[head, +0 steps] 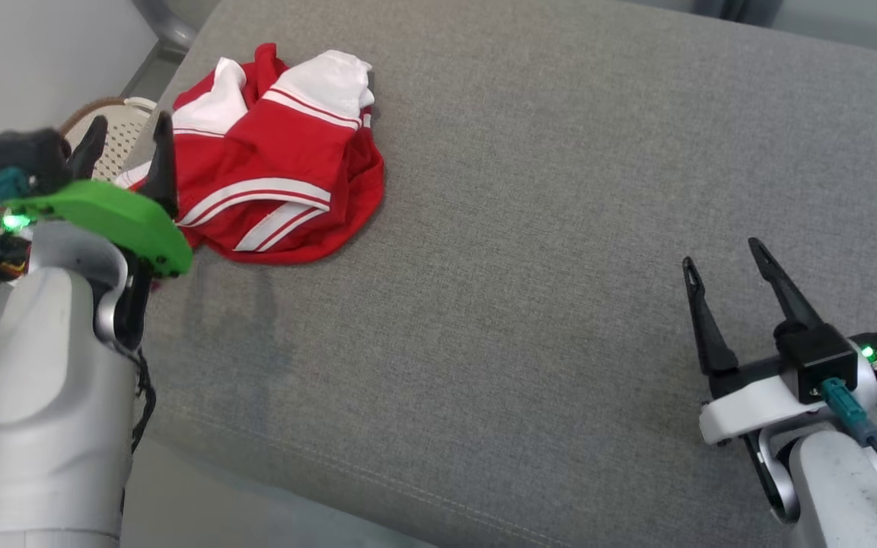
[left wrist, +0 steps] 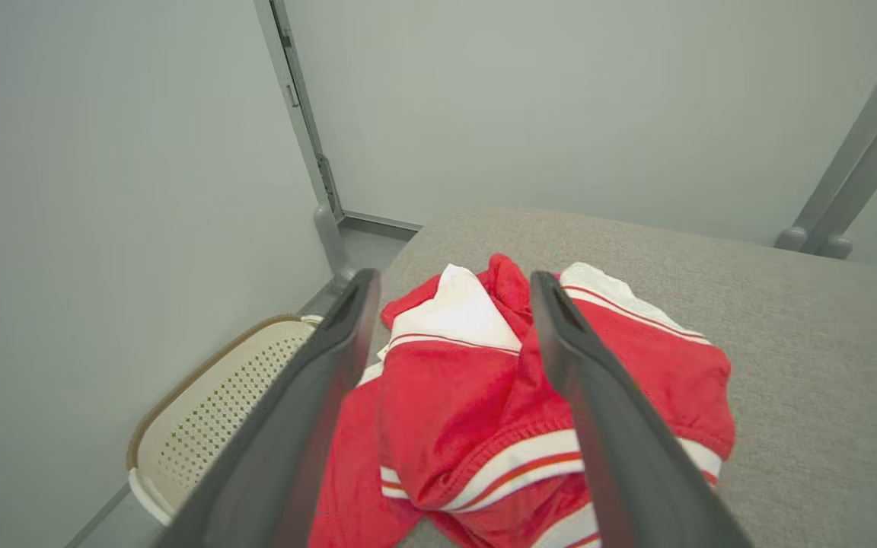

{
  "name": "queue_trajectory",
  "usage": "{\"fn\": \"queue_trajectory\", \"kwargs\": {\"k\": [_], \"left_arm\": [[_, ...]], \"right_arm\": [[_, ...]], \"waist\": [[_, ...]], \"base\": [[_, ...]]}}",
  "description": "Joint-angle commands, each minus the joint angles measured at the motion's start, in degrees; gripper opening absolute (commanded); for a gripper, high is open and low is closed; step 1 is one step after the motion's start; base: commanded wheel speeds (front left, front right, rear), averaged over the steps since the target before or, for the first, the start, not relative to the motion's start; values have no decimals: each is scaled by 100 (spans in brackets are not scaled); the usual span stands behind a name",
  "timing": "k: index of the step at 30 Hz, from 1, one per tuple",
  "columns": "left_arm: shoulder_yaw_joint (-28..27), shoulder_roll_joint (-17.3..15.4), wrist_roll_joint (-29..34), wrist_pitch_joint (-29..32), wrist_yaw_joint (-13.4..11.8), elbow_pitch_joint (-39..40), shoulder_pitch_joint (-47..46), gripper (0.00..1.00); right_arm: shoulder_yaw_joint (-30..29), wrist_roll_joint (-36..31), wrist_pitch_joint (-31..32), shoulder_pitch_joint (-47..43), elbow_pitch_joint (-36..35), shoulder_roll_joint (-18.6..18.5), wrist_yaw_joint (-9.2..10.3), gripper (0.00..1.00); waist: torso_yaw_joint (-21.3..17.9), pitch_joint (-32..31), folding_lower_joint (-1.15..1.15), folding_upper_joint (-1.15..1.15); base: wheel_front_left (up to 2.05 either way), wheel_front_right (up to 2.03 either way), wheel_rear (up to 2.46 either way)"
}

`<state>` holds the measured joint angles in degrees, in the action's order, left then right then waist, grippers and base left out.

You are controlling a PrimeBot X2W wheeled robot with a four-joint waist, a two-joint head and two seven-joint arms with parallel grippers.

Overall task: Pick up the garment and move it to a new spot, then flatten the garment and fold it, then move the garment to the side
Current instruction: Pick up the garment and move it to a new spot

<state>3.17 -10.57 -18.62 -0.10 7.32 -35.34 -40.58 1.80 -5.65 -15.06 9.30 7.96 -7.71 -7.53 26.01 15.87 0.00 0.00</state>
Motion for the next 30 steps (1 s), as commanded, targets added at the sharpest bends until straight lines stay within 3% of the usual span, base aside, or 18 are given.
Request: {"fn": "queue_trajectory", "kwargs": {"k": [1,7,15,24,26,27,30], "left_arm": [[112,-33,-335,247,18,-137,-281,100],[705,-353,-1685,1460,17,-630,-1112,100],[1090,-554,-2569,1601,18,-1110,-1457,100],[1756,-693,-3144,1497,19,-1318,-1313,100],[1937,-741,-3256,1475,19,-1304,-1272,17],[2016,-776,-3275,1415,19,-1290,-1265,0],[2221,-954,-3238,1039,19,-1300,-1238,0]], "right_arm": [[-36,-48,-17,127,-66,-99,8,100],[-87,-149,-17,307,-240,-330,9,100],[-239,-159,-17,381,-358,-453,9,100],[-371,-198,-4,430,-438,-409,9,100],[-361,-199,-4,448,-433,-391,9,100],[-366,-195,-4,453,-430,-378,9,100],[-373,-169,-4,459,-398,-297,8,100]], "waist": [[-100,589,0,0],[-197,1033,0,0],[-347,1386,0,0],[-453,1515,0,0],[-476,1509,0,0],[-485,1498,0,0],[-532,1393,0,0]], "base": [[0,0,0],[0,0,0],[0,0,0],[0,0,0],[0,0,0],[0,0,0],[0,0,0]]}}
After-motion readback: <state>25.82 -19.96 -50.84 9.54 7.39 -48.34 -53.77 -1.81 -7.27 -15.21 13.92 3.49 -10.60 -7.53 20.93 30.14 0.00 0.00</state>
